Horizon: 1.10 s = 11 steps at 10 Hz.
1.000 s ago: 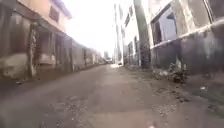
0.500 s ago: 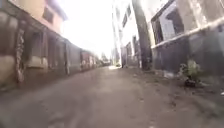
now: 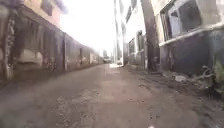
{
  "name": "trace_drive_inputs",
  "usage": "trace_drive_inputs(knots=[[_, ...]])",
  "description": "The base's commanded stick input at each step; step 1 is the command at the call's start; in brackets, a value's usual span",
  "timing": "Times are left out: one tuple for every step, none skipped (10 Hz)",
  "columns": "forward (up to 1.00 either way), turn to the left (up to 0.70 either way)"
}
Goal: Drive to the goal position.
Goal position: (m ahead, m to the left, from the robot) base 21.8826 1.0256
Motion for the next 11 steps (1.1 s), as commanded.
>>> trace_drive_inputs(knots=[[1.00,0.00],[1.00,0.00],[1.00,0.00],[1.00,0.00],[1.00,0.00],[1.00,0.00],[1.00,0.00],[1.00,0.00],[1.00,0.00],[1.00,0.00],[1.00,0.00]])
